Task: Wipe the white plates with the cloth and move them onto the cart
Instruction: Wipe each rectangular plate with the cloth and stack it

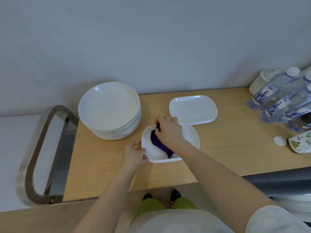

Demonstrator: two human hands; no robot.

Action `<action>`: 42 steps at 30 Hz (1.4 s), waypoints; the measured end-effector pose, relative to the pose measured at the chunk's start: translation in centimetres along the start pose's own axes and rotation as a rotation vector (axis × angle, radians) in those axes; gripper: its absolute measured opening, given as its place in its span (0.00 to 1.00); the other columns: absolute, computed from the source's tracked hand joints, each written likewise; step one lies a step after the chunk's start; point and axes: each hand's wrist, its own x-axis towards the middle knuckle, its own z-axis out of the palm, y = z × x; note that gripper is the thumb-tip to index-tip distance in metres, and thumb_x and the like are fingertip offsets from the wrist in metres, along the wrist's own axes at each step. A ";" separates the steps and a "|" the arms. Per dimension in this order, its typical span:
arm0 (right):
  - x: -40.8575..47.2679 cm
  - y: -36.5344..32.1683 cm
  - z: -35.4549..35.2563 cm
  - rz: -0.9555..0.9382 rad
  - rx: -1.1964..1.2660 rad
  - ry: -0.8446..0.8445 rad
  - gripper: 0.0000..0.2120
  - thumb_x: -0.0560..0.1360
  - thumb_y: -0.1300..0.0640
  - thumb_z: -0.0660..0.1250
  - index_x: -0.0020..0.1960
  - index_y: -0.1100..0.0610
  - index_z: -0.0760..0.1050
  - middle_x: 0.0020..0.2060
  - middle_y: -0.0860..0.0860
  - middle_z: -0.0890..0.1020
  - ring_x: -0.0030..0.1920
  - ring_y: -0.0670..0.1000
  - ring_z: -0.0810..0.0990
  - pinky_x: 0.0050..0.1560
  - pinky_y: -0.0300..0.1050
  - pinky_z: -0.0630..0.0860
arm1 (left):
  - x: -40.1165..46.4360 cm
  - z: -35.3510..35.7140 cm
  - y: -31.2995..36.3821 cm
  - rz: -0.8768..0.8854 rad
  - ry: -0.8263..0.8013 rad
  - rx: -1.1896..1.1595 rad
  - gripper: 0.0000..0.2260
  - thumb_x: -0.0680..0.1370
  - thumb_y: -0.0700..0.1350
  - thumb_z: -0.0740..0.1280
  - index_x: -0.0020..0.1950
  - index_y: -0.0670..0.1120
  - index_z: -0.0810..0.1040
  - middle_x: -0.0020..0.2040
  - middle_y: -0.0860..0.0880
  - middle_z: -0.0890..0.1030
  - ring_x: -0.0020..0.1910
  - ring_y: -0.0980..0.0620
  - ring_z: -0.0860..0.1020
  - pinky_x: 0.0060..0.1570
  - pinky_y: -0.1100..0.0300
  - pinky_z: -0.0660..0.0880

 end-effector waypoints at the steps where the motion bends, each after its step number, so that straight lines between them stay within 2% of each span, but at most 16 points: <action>1: 0.0 0.7 -0.2 0.056 0.033 0.011 0.08 0.76 0.56 0.59 0.55 0.53 0.71 0.54 0.52 0.74 0.55 0.57 0.68 0.47 0.51 0.70 | 0.0 0.0 0.0 -0.001 0.011 0.010 0.15 0.75 0.32 0.66 0.61 0.43 0.73 0.53 0.39 0.79 0.43 0.43 0.82 0.28 0.61 0.79; 3: 0.0 2.5 -1.2 0.138 0.174 0.026 0.08 0.75 0.57 0.60 0.54 0.53 0.73 0.50 0.52 0.76 0.52 0.57 0.72 0.47 0.50 0.71 | 0.0 0.1 0.0 -0.002 0.029 0.035 0.14 0.75 0.32 0.67 0.58 0.44 0.73 0.50 0.41 0.79 0.42 0.44 0.82 0.29 0.60 0.79; 7: -0.9 6.4 -4.1 0.334 0.746 0.087 0.06 0.71 0.62 0.64 0.45 0.53 0.75 0.41 0.47 0.78 0.44 0.49 0.77 0.46 0.44 0.76 | 0.0 0.1 -0.3 0.047 0.067 0.143 0.12 0.76 0.36 0.67 0.57 0.48 0.74 0.43 0.48 0.79 0.39 0.49 0.82 0.30 0.62 0.76; 9: -2.1 8.5 -5.3 0.445 1.031 0.119 0.06 0.72 0.62 0.65 0.45 0.52 0.76 0.41 0.49 0.80 0.42 0.50 0.79 0.43 0.46 0.77 | -0.1 0.2 -0.5 0.102 0.072 0.213 0.11 0.76 0.38 0.66 0.57 0.48 0.75 0.45 0.49 0.80 0.41 0.49 0.81 0.36 0.58 0.78; 11: -3.4 10.7 -6.4 0.490 1.284 0.162 0.06 0.73 0.63 0.63 0.45 0.53 0.76 0.36 0.50 0.80 0.35 0.49 0.79 0.39 0.48 0.78 | -0.3 0.2 -0.8 0.149 0.076 0.260 0.11 0.77 0.40 0.65 0.59 0.46 0.76 0.51 0.46 0.80 0.46 0.48 0.81 0.48 0.52 0.79; 13: -4.7 12.9 -7.6 0.497 1.457 0.250 0.08 0.75 0.65 0.61 0.45 0.54 0.75 0.33 0.51 0.80 0.30 0.48 0.77 0.33 0.45 0.77 | -0.4 0.2 -1.1 0.189 0.095 0.293 0.12 0.78 0.40 0.65 0.61 0.44 0.76 0.53 0.47 0.79 0.50 0.48 0.79 0.50 0.53 0.76; 16: -6.0 16.0 -9.2 0.501 1.614 0.375 0.12 0.75 0.67 0.58 0.42 0.52 0.74 0.37 0.50 0.82 0.36 0.48 0.80 0.34 0.41 0.76 | -0.6 0.3 -1.4 0.241 0.152 0.322 0.12 0.78 0.43 0.65 0.61 0.46 0.76 0.45 0.53 0.77 0.47 0.52 0.74 0.47 0.57 0.69; 18: -6.6 17.7 -9.7 0.509 1.625 0.388 0.13 0.75 0.68 0.58 0.42 0.53 0.74 0.40 0.51 0.83 0.39 0.49 0.82 0.37 0.40 0.77 | -0.8 0.5 -1.4 0.273 0.196 0.336 0.11 0.78 0.43 0.63 0.60 0.47 0.76 0.44 0.54 0.75 0.47 0.52 0.73 0.46 0.57 0.68; 22: -7.0 19.4 -8.1 0.554 1.608 0.307 0.13 0.76 0.70 0.58 0.42 0.54 0.73 0.36 0.50 0.83 0.38 0.48 0.82 0.38 0.40 0.79 | -1.6 1.1 -1.2 0.349 0.236 0.348 0.11 0.78 0.39 0.60 0.58 0.49 0.75 0.47 0.55 0.75 0.50 0.52 0.73 0.46 0.57 0.68; 25: -7.0 19.7 -5.7 0.557 1.650 0.192 0.13 0.77 0.70 0.56 0.42 0.56 0.72 0.37 0.52 0.80 0.37 0.49 0.79 0.36 0.41 0.77 | -2.2 1.3 -1.1 0.381 0.238 0.358 0.12 0.78 0.39 0.59 0.58 0.50 0.75 0.48 0.56 0.76 0.51 0.54 0.73 0.45 0.59 0.68; 28: -7.2 20.2 -4.2 0.572 1.533 0.108 0.13 0.77 0.71 0.55 0.43 0.56 0.72 0.43 0.54 0.80 0.38 0.52 0.76 0.36 0.43 0.74 | -2.8 1.2 -1.3 0.384 0.248 0.375 0.13 0.78 0.38 0.59 0.58 0.49 0.76 0.49 0.55 0.76 0.51 0.54 0.73 0.45 0.61 0.68; 33: -6.9 22.0 -5.2 0.560 1.056 0.183 0.17 0.73 0.73 0.56 0.43 0.54 0.75 0.48 0.51 0.81 0.46 0.50 0.77 0.38 0.38 0.74 | -3.3 0.8 -2.3 0.347 0.299 0.407 0.13 0.78 0.36 0.59 0.59 0.46 0.77 0.51 0.51 0.77 0.52 0.51 0.73 0.48 0.59 0.68; 35: -6.9 22.3 -5.9 0.543 0.872 0.193 0.16 0.75 0.68 0.58 0.49 0.49 0.76 0.54 0.53 0.79 0.54 0.49 0.75 0.47 0.42 0.73 | -3.3 0.9 -2.7 0.331 0.320 0.394 0.13 0.79 0.36 0.58 0.59 0.46 0.77 0.52 0.50 0.78 0.52 0.50 0.74 0.49 0.57 0.68; 37: -7.1 21.7 -5.9 0.404 0.662 0.133 0.13 0.77 0.58 0.61 0.59 0.48 0.75 0.61 0.51 0.76 0.61 0.50 0.72 0.58 0.46 0.70 | -3.4 1.3 -3.0 0.319 0.335 0.373 0.13 0.79 0.36 0.57 0.58 0.46 0.77 0.52 0.50 0.78 0.52 0.50 0.74 0.49 0.58 0.68; 40: -8.6 19.4 -3.8 0.137 0.186 -0.074 0.29 0.73 0.38 0.62 0.70 0.47 0.64 0.70 0.48 0.67 0.71 0.54 0.61 0.68 0.56 0.65 | -3.6 2.0 -3.2 0.333 0.330 0.362 0.14 0.79 0.35 0.56 0.58 0.45 0.77 0.53 0.50 0.78 0.53 0.51 0.74 0.50 0.58 0.68; 42: -9.9 18.2 -1.9 0.092 -0.076 -0.110 0.35 0.71 0.35 0.62 0.73 0.48 0.59 0.74 0.48 0.59 0.74 0.57 0.51 0.70 0.58 0.63 | -3.6 2.3 -3.2 0.345 0.331 0.365 0.14 0.79 0.34 0.57 0.59 0.44 0.77 0.53 0.50 0.78 0.54 0.50 0.74 0.52 0.57 0.70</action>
